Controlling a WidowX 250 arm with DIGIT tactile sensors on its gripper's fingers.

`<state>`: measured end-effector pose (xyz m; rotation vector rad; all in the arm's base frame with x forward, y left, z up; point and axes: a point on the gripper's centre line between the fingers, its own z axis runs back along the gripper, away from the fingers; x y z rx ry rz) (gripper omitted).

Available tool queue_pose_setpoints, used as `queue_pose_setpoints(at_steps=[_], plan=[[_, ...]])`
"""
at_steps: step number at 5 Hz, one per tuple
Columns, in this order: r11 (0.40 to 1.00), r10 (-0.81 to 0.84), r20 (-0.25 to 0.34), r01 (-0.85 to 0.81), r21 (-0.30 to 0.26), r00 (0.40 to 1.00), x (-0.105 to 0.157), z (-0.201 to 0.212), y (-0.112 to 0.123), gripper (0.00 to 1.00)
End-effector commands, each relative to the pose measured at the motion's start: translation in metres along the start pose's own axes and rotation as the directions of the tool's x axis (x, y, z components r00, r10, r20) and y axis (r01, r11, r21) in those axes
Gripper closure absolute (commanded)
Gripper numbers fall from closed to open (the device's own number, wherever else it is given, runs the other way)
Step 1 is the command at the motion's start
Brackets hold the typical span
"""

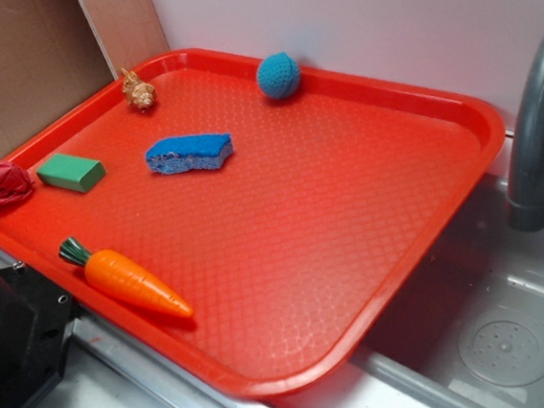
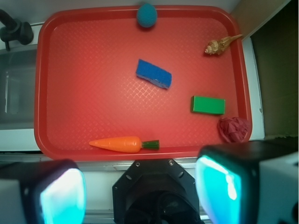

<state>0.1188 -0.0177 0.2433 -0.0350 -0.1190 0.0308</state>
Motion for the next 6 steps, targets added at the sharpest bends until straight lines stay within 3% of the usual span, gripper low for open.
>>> queue_pose_setpoints(at_steps=[1,2,3,6], plan=[[1.0,0.0,0.0,0.0,0.0,1.0,0.0,0.0,0.0,0.0],[0.966,-0.239,0.043,0.242,-0.086,0.97,-0.001,-0.05,-0.002,0.0],[0.874,-0.473,0.09,0.479,-0.074,0.876,-0.005,-0.077,-0.013,0.0],[0.874,-0.473,0.09,0.479,-0.074,0.876,-0.005,-0.077,-0.013,0.0]])
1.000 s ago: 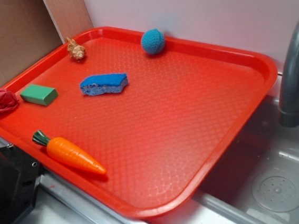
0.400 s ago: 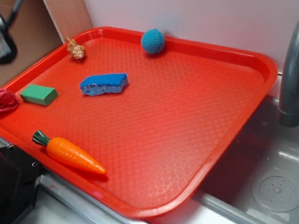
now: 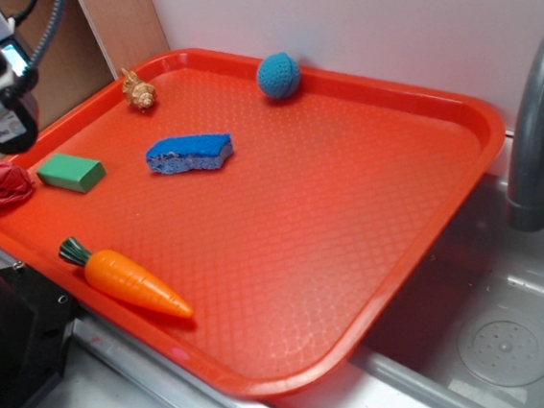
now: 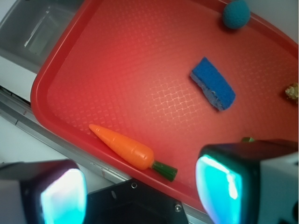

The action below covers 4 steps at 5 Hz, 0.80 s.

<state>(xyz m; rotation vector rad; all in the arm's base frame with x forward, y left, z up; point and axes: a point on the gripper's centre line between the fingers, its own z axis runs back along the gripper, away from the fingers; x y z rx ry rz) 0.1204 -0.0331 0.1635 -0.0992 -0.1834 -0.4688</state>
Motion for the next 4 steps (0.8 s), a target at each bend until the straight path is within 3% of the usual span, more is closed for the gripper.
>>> queue_pose_setpoints(at_steps=[1,2,3,4], plan=[[0.969,-0.245,-0.02,0.244,-0.048,0.969,-0.007,-0.044,0.019,0.0],[0.878,-0.47,-0.037,0.463,-0.122,0.882,-0.027,-0.086,0.017,0.0],[0.8,-0.598,-0.072,0.587,-0.124,0.799,-0.038,-0.105,0.012,0.0],[0.783,-0.622,-0.11,0.614,-0.1,0.775,-0.036,-0.115,0.008,0.0]])
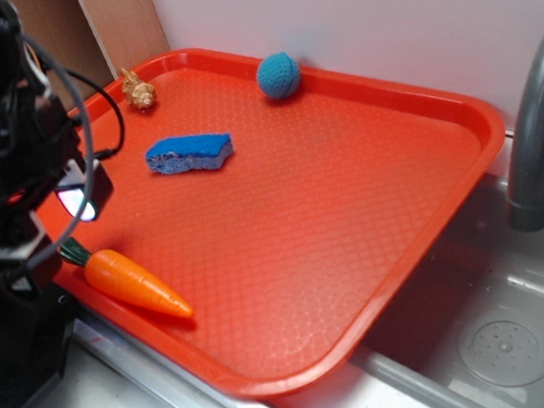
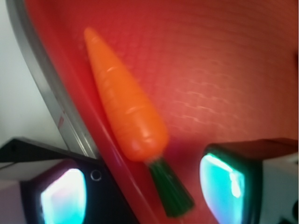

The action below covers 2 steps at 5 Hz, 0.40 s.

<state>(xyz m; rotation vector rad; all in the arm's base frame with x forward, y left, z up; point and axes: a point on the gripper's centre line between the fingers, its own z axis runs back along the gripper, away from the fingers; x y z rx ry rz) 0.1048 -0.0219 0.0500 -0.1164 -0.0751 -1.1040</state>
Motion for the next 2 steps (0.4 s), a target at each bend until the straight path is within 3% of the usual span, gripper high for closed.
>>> queue_pose_setpoints(at_steps=[1,2], plan=[[1.0,0.023,-0.086,-0.022,0.016,0.996,0.012,-0.019,0.011,0.0],[0.993,0.107,-0.134,-0.113,-0.041,0.985,0.022,-0.037,0.031,0.0]])
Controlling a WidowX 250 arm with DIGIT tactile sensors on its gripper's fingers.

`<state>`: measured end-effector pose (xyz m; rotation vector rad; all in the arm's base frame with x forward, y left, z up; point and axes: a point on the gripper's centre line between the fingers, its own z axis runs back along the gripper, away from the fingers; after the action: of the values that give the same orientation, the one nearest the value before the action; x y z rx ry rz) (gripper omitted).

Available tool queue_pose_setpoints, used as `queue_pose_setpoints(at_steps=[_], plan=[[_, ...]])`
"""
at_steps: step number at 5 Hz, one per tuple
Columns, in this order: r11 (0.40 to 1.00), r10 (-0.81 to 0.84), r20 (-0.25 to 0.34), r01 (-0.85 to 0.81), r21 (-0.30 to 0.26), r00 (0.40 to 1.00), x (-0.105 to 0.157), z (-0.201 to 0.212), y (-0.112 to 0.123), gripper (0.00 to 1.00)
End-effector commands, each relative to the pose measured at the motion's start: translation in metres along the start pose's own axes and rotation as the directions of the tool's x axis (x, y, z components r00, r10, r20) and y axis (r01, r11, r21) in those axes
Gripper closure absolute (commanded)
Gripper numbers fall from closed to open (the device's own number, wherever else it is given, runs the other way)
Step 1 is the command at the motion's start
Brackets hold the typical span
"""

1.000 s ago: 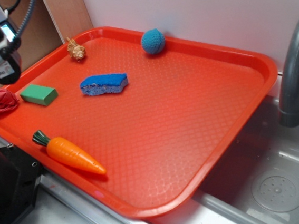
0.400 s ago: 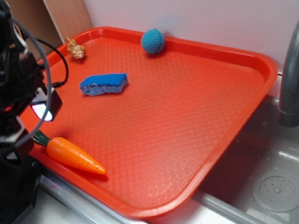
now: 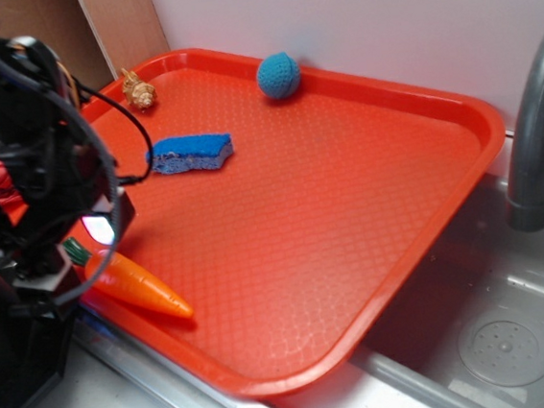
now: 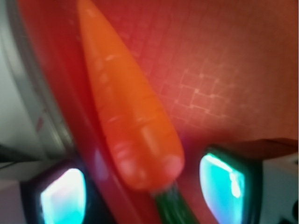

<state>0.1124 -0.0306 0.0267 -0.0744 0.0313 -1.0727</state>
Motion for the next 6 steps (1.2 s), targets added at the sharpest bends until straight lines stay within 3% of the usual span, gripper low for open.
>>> queue_pose_setpoints(at_steps=[1,2,3,4,5,6], plan=[[0.993,0.101,-0.075,-0.104,-0.047,0.992,0.022,-0.021,0.039,0.0],[0.993,0.108,-0.08,-0.111,-0.043,0.991,0.022,-0.026,0.043,0.0],[0.994,0.112,-0.075,-0.112,0.002,0.991,0.023,-0.022,0.041,1.0],[0.989,0.15,-0.066,-0.149,0.019,0.986,0.022,-0.019,0.038,1.0],[0.968,0.248,-0.004,-0.248,0.039,0.969,0.015,0.001,0.035,1.0],[0.883,0.465,0.083,-0.468,0.02,0.881,0.006,0.049,0.025,1.0]])
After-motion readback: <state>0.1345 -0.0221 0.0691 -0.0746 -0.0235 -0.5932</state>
